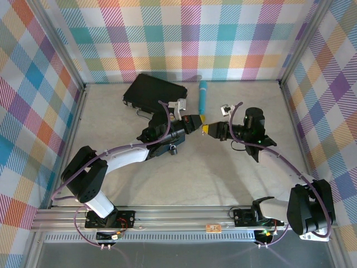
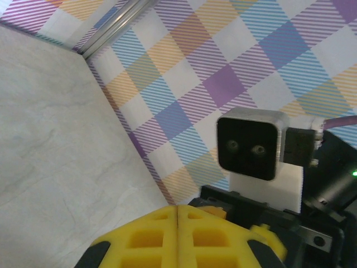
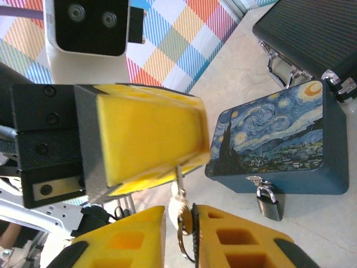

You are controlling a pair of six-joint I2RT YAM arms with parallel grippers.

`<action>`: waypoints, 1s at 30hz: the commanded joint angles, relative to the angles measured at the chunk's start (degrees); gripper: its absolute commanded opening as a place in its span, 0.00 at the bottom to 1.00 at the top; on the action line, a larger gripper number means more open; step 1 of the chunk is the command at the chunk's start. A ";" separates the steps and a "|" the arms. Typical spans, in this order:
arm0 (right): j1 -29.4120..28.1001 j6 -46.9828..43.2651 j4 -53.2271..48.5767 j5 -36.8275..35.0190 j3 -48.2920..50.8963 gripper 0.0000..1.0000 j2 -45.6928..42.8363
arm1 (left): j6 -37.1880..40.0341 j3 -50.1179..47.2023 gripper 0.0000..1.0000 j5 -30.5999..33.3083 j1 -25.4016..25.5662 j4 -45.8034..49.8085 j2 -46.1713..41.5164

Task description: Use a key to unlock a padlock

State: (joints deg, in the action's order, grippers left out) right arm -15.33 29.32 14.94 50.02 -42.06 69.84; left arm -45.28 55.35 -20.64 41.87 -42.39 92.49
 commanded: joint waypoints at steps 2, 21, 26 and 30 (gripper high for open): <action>0.21 -0.04 3.22 1.50 0.80 0.03 0.59 | -0.74 -0.20 0.00 -0.84 -0.48 -3.22 -1.31; 0.17 -15.79 -13.86 -4.16 -4.64 0.00 -0.96 | 5.55 4.17 0.66 -0.82 -0.96 19.89 -5.26; -1.33 -18.97 -18.38 -12.33 -5.75 0.00 -2.32 | 2.39 7.09 0.64 -1.22 -0.93 24.18 -3.12; -8.67 -28.17 -26.54 -32.35 -7.68 0.00 -4.90 | -6.76 10.89 0.63 6.01 -0.92 34.01 -2.79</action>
State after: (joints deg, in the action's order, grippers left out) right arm -20.40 9.08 -5.50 31.33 -47.09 67.68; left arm -46.09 62.57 -18.50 41.43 -15.55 89.67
